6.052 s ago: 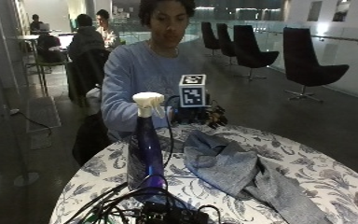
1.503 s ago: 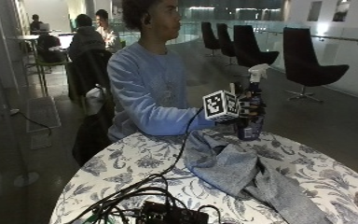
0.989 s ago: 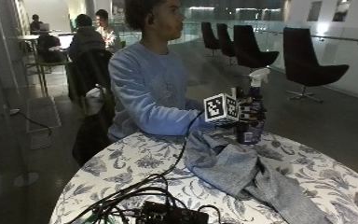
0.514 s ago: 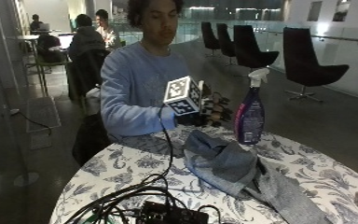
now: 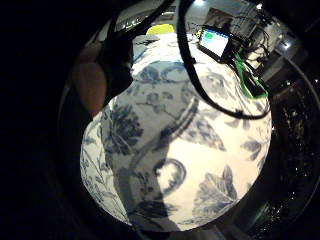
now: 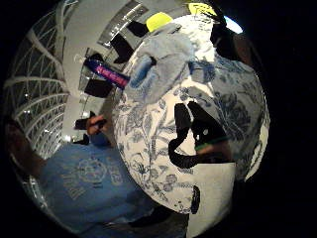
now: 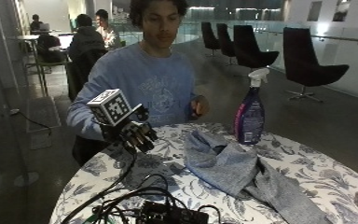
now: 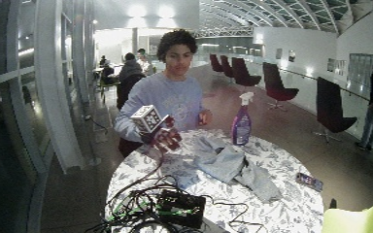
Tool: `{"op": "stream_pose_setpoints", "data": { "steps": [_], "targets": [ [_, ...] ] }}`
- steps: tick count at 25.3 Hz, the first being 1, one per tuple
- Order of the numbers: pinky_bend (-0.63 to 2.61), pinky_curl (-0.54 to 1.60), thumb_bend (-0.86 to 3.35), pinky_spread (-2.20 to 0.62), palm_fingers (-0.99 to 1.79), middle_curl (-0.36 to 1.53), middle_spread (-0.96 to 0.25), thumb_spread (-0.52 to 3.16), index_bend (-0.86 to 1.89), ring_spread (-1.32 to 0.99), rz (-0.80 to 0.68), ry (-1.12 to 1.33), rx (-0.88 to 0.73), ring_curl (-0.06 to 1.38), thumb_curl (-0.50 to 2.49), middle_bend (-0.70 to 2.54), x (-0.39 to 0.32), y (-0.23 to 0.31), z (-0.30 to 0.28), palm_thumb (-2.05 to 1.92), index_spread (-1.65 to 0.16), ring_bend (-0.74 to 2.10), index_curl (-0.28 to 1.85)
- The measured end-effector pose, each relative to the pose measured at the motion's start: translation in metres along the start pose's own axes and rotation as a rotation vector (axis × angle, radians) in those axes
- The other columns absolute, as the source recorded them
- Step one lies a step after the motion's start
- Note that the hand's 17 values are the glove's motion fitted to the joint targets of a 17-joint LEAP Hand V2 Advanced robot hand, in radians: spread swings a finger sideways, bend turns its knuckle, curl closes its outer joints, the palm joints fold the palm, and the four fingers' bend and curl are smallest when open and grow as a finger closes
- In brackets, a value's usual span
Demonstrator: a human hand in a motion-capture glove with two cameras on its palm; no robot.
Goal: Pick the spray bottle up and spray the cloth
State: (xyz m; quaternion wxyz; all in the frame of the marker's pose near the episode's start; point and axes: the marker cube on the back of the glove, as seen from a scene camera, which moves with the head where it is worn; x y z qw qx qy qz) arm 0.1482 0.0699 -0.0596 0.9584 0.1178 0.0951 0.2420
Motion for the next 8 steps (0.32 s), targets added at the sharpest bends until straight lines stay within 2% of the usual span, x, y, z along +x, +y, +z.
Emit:
{"op": "stream_pose_setpoints", "data": {
  "steps": [8],
  "targets": [
    [0.28,0.31,-0.01,0.18,0.80,0.39,-0.03,1.11,0.22,0.02,0.020,0.043,0.011,0.28,0.45,0.26,0.011,0.016,0.000,0.78,-0.31,0.27,0.31]
  ]
}}
